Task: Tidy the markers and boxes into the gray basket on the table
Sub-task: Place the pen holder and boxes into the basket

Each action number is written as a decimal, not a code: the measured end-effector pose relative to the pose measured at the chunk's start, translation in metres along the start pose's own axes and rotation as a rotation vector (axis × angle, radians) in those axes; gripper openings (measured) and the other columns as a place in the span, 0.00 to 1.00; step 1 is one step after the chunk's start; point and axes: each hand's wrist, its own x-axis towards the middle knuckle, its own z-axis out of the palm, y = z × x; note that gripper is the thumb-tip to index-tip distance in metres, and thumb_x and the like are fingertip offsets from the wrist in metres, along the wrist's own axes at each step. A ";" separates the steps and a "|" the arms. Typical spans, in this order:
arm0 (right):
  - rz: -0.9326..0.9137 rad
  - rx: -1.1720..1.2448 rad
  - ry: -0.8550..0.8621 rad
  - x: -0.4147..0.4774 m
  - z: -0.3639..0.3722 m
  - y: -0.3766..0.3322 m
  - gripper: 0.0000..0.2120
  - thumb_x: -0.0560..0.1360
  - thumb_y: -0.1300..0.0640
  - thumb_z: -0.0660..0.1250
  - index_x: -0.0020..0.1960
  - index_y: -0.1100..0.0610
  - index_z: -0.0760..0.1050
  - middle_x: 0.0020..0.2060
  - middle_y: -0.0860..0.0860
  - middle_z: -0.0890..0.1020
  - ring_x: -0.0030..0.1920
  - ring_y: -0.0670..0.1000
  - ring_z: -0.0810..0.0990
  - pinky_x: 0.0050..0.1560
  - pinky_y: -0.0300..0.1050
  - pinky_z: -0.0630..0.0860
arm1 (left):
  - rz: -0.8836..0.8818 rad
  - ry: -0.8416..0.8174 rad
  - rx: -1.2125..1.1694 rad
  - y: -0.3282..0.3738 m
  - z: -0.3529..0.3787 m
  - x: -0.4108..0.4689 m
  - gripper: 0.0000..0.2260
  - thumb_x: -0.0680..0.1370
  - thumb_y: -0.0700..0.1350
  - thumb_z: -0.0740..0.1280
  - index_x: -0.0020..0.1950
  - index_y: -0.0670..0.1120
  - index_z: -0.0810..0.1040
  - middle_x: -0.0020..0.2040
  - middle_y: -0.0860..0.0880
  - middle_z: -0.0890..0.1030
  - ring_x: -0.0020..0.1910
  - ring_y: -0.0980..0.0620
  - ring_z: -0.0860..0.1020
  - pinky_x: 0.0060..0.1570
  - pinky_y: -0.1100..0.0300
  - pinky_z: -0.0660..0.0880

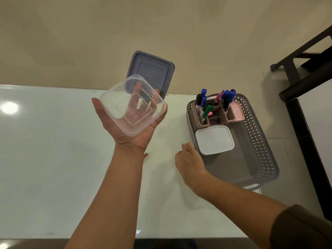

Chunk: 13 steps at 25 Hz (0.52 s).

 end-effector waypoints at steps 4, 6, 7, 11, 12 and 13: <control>0.153 0.114 -0.005 0.009 0.004 -0.008 0.24 0.73 0.58 0.68 0.66 0.64 0.68 0.46 0.52 0.82 0.55 0.58 0.77 0.67 0.54 0.61 | -0.024 -0.003 -0.008 0.020 -0.011 -0.006 0.46 0.68 0.75 0.65 0.75 0.43 0.69 0.70 0.41 0.69 0.67 0.38 0.72 0.64 0.36 0.67; 0.198 0.207 -0.021 0.008 0.001 -0.009 0.24 0.72 0.59 0.70 0.64 0.64 0.67 0.45 0.53 0.82 0.52 0.58 0.79 0.69 0.56 0.58 | -0.038 0.029 -0.011 0.029 -0.014 -0.010 0.45 0.68 0.75 0.64 0.74 0.44 0.69 0.70 0.41 0.69 0.67 0.38 0.72 0.64 0.36 0.67; 0.194 0.263 -0.009 0.008 -0.001 -0.010 0.22 0.71 0.61 0.70 0.62 0.62 0.67 0.46 0.54 0.82 0.52 0.58 0.79 0.70 0.57 0.58 | -0.046 0.054 -0.001 0.033 -0.012 -0.012 0.45 0.68 0.75 0.64 0.75 0.44 0.69 0.70 0.41 0.69 0.67 0.37 0.71 0.64 0.35 0.67; -0.004 0.506 0.244 0.026 -0.031 -0.033 0.13 0.72 0.66 0.68 0.54 0.58 0.73 0.48 0.55 0.77 0.47 0.56 0.76 0.49 0.51 0.72 | -0.060 0.102 0.009 0.047 -0.025 -0.017 0.48 0.69 0.75 0.64 0.78 0.44 0.65 0.74 0.39 0.66 0.67 0.35 0.72 0.63 0.33 0.68; -0.068 0.519 0.310 0.034 -0.039 -0.043 0.10 0.71 0.66 0.70 0.51 0.58 0.74 0.47 0.55 0.76 0.44 0.55 0.75 0.42 0.49 0.71 | -0.069 0.066 -0.018 0.052 -0.035 -0.013 0.48 0.69 0.76 0.63 0.79 0.45 0.63 0.75 0.37 0.66 0.68 0.34 0.71 0.63 0.32 0.68; -0.113 0.507 0.374 0.043 -0.047 -0.051 0.09 0.71 0.67 0.70 0.48 0.58 0.75 0.45 0.55 0.75 0.40 0.55 0.74 0.37 0.48 0.70 | -0.103 0.038 -0.021 0.056 -0.041 -0.009 0.50 0.69 0.78 0.61 0.80 0.47 0.58 0.75 0.35 0.65 0.69 0.33 0.71 0.64 0.32 0.68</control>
